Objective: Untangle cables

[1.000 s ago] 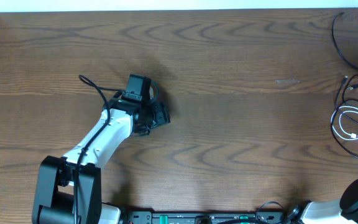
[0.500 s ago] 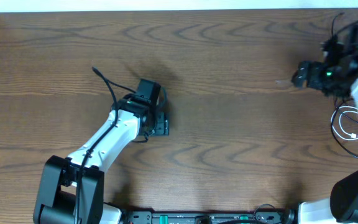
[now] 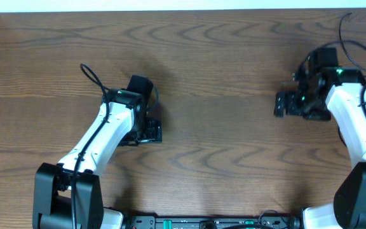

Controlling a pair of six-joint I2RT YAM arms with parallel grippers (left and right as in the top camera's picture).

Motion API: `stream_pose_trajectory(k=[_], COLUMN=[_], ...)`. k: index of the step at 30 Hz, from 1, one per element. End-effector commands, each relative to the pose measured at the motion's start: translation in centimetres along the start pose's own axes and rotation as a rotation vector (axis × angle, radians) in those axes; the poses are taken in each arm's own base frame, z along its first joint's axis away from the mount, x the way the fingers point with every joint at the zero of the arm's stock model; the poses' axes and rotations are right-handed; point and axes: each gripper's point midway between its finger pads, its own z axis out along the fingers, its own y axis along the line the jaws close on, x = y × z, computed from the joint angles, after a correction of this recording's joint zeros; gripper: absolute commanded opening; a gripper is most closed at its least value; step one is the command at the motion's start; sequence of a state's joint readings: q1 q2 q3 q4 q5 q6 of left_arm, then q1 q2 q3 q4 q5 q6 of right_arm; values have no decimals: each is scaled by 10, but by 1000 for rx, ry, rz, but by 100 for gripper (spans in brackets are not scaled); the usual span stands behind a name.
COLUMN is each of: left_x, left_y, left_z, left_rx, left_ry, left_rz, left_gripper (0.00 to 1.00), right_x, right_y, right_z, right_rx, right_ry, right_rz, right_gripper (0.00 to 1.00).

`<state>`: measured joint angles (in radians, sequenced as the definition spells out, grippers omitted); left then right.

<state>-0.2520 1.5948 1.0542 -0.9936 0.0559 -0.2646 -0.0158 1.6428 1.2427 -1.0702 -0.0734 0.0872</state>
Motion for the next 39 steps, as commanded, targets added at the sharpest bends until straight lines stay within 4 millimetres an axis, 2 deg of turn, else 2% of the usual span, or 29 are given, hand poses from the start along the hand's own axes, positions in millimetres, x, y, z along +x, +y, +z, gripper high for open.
stream_pose_trajectory(k=[1,5,11,15,20,21,23,26,29,33,39], left_x=[4,8,12,19,29,32,37,42,46,48,47], left_y=[4,5,6,9,12,13,15,16,18,18,18], left_z=[-5,-9,-29,-51,-83,-89,-106,-120,-126,-124,-122], left_rx=[-10,2,51,113,189,202,229,252,262,258,255], left_ry=[5,-19,-163,-346,-566,-606,-684,-753,-782,-770,-761], left_rz=[-4,-7,-7,-6,-5,-5,-4,-4,-4,-5,-4], left_gripper=[87,87,87,87,88,100,98,98,98,98,98], right_x=[16,25,23,25,35,38,46,55,62,67,83], right_y=[5,8,21,29,27,25,25,25,24,23,20], right_z=[10,9,-12,-40,-83,-94,-115,-134,-146,-146,-130], right_rx=[-21,-35,-60,-98,-112,-109,-119,-131,-138,-137,-123], right_ry=[45,44,-119,-330,-567,-617,-697,-770,-815,-810,-719], right_rz=[24,20,-18,-42,-56,-56,-61,-66,-69,-69,-63], right_gripper=[99,99,99,99,99,99,99,99,99,99,99])
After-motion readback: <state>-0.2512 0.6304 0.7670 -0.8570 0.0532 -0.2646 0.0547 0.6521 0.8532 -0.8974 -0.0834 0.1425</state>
